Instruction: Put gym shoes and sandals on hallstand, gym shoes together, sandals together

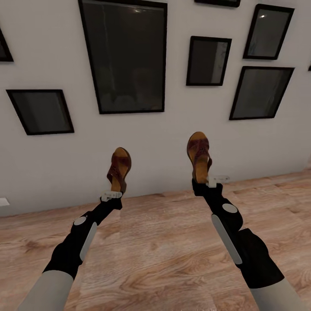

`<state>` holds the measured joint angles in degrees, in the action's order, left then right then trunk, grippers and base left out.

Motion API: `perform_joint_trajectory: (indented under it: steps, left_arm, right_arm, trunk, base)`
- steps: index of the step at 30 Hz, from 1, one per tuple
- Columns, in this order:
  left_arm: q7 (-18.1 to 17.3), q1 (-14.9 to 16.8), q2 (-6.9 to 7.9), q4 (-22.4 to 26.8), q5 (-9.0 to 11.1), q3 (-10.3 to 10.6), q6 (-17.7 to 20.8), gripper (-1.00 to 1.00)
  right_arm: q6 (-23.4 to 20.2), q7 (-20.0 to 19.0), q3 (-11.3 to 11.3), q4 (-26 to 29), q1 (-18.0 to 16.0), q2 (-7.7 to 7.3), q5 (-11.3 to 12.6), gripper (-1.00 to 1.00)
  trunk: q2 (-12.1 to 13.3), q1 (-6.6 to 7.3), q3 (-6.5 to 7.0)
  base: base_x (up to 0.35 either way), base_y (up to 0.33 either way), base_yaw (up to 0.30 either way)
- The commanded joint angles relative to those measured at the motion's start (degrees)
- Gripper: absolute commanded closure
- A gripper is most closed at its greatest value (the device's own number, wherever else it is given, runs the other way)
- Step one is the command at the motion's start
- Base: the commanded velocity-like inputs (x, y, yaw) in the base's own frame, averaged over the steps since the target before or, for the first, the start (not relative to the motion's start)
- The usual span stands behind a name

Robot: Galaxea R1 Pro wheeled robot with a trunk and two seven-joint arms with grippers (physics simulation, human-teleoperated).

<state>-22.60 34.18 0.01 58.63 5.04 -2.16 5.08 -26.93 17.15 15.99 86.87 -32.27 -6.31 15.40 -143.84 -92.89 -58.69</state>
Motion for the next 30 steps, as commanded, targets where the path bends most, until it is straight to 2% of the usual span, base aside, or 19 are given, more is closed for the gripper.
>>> perform_joint_trajectory:
  steps: [1, 30]
  left_arm:
    - [-0.43, 0.01, -0.01, 0.08, 0.40, -0.12, 0.46, 1.00]
    - [-0.35, 0.01, -0.01, 0.08, 0.40, -0.12, 0.46, 1.00]
  right_arm:
    - [-0.14, 0.60, 0.18, 0.06, -0.07, -0.04, 0.50, 1.00]
    - [-0.14, 0.60, 0.17, 0.06, -0.06, -0.05, 0.51, 1.00]
  trunk:
    - [-0.03, 0.01, -0.05]
    - [-0.03, 0.01, -0.05]
  base:
    - [0.000, 0.000, -0.291]
    - [0.015, 0.000, -0.291]
